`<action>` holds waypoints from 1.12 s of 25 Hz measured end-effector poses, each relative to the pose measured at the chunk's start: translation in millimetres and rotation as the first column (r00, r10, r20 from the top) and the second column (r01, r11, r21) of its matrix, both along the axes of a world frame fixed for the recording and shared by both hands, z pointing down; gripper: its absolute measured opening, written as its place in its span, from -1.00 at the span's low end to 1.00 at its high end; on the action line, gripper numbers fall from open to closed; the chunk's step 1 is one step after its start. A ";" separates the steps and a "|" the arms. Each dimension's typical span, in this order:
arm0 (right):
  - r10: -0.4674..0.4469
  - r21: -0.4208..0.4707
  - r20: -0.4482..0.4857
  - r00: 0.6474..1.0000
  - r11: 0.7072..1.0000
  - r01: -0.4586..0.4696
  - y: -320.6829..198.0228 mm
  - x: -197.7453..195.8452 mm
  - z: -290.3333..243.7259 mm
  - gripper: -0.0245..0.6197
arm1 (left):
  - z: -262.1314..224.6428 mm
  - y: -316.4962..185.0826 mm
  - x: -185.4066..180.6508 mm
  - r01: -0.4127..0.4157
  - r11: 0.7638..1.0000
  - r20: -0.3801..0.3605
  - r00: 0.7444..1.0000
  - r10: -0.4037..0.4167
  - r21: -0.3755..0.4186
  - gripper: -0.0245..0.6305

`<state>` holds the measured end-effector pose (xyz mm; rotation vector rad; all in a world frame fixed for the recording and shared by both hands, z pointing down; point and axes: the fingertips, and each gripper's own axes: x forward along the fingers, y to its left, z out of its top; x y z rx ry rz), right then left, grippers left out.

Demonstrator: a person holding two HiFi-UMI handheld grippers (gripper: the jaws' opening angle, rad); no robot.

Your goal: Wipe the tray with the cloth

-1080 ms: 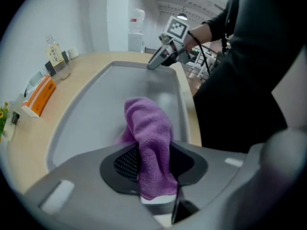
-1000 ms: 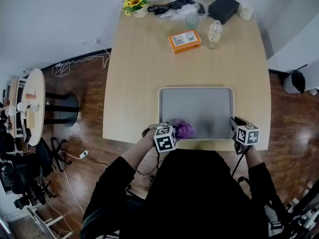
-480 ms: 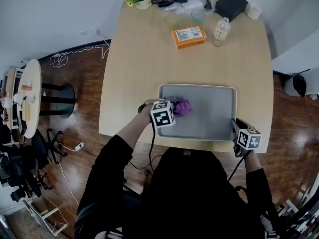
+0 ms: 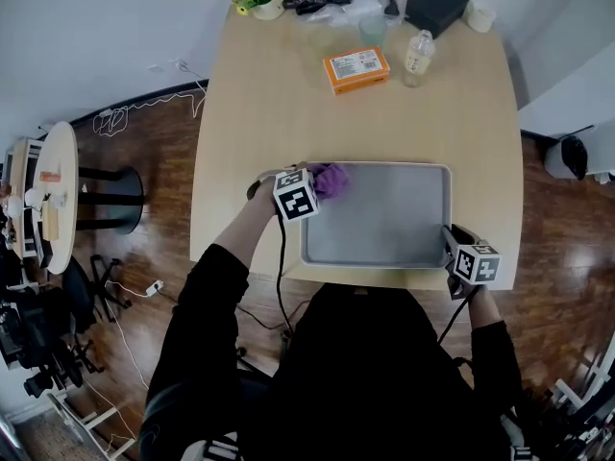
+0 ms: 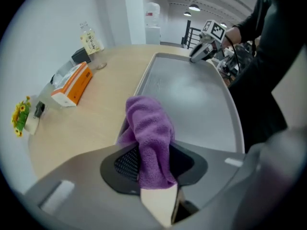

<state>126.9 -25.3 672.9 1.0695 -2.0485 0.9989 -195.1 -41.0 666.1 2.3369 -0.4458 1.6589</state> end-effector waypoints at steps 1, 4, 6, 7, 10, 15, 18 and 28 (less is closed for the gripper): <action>-0.001 -0.001 -0.003 1.000 1.000 0.001 0.4 0.3 0.5 -0.66 | 0.1 14.7 1.4 0.011 1.000 -0.022 1.000 -0.011 -0.021 -0.56; -0.001 0.001 -0.009 1.000 1.000 0.001 -0.6 0.3 0.0 -0.66 | 5.6 71.7 10.8 -0.034 0.998 -0.042 0.999 0.031 -0.062 -0.55; 0.003 0.004 -0.014 1.000 1.000 -0.003 -1.6 0.6 -0.3 -0.67 | 6.8 104.4 21.2 -0.059 0.996 -0.049 0.997 0.056 -0.063 -0.55; 0.005 0.005 -0.016 1.000 1.000 -0.005 -1.3 0.5 -0.1 -0.67 | 6.7 119.1 26.6 -0.058 0.996 -0.062 0.997 0.053 -0.073 -0.55; 0.007 0.006 -0.018 1.000 1.000 -0.007 1.0 -2.3 -0.1 -0.67 | 2.4 157.6 42.1 -0.043 0.991 -0.122 0.992 0.027 -0.128 -0.55; 0.010 0.014 -0.003 1.000 1.000 -0.010 -0.2 -6.2 -2.5 -0.67 | -2.3 164.3 64.1 -0.071 0.984 -0.143 0.989 0.047 -0.166 -0.56; 0.029 0.024 0.011 1.000 0.999 -0.030 1.1 -6.4 -2.5 -0.67 | -1.5 155.7 108.4 -0.160 0.970 -0.190 0.974 0.124 -0.185 -0.56; 0.016 0.029 0.039 0.999 0.999 -0.017 2.3 -7.1 -1.5 -0.66 | -9.1 115.0 285.4 -0.450 0.870 -0.247 0.883 0.399 -0.202 -0.56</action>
